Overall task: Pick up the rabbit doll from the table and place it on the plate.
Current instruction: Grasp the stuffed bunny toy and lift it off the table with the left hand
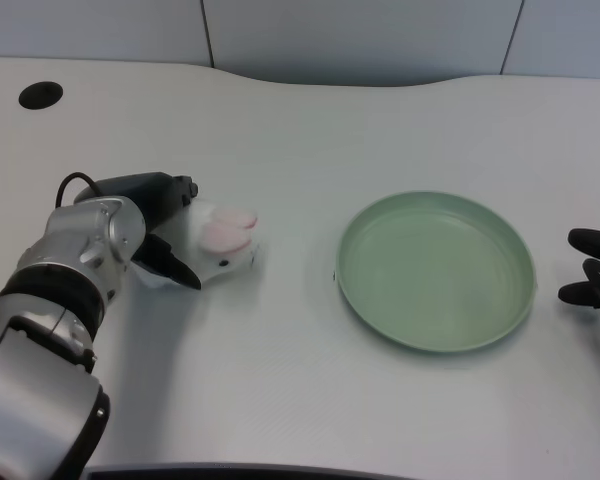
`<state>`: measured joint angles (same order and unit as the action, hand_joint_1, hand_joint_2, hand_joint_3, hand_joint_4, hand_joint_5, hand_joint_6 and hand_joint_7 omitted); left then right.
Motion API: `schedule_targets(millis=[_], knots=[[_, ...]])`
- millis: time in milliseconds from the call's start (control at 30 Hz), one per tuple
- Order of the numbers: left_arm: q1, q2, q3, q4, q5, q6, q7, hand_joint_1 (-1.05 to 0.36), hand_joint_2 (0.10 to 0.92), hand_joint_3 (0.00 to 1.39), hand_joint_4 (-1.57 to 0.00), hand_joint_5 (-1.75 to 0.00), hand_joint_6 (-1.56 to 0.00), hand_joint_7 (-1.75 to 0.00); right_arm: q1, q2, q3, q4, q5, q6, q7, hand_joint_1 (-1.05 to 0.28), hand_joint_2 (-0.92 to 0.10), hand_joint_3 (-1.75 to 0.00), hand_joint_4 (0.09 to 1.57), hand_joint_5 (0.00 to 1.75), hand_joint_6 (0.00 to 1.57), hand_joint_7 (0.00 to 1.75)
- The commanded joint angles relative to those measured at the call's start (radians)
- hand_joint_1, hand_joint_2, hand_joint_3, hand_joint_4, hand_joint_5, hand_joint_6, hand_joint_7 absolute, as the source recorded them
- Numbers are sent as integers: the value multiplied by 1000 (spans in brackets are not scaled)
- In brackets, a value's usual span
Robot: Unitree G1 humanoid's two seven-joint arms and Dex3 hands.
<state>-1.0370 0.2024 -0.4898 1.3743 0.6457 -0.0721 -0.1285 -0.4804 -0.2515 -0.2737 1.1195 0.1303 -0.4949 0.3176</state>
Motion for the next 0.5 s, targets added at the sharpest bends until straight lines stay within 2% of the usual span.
schedule_targets(millis=[33,100,233,300,333,367,400,433,467,500], knots=[[17,15,4,3,-3,2,-29,-661,700,2,-260,-65,-296,-39,20,-12,-5,-17,11,2,-5,-413,-921,-263,810,758,979,6],[15,15,-1,4,3,6,-35,-671,705,3,-268,-62,-305,-33,21,-12,-7,-21,14,6,-2,-413,-921,-263,809,757,978,5],[10,12,1,3,2,6,-45,-647,702,1,-262,-47,-318,-22,27,-13,-7,-23,15,-2,7,-425,-921,-265,800,750,975,3],[12,9,4,3,0,7,-37,-582,688,1,-268,-43,-357,-31,32,-11,-7,-28,15,-3,7,-434,-921,-262,802,751,977,5],[18,6,-7,1,12,-4,-2,-572,686,1,-269,-41,-363,-30,38,-10,-10,-30,18,-12,10,-435,-921,-261,803,751,978,5],[22,5,-16,1,22,-12,23,-468,695,4,-408,-114,-474,-75,42,-9,-11,-30,20,-19,13,-438,-921,-257,809,754,982,7],[26,2,-29,1,36,-18,55,-431,698,5,-456,-139,-514,-88,47,-8,-13,-30,22,-24,15,-439,-921,-256,811,755,984,8],[30,0,-40,2,49,-24,85,-369,715,5,-505,-283,-570,-133,52,-8,-14,-31,23,-27,15,-438,-921,-254,815,756,987,9],[32,-1,-47,3,56,-27,101,-314,723,2,-386,-752,-562,-313,54,-8,-14,-31,24,-28,14,-434,-921,-254,819,756,987,9],[34,-1,-50,4,61,-30,112,-297,726,1,-314,-968,-486,-512,56,-8,-14,-32,25,-28,14,-432,-921,-254,821,756,987,9]])
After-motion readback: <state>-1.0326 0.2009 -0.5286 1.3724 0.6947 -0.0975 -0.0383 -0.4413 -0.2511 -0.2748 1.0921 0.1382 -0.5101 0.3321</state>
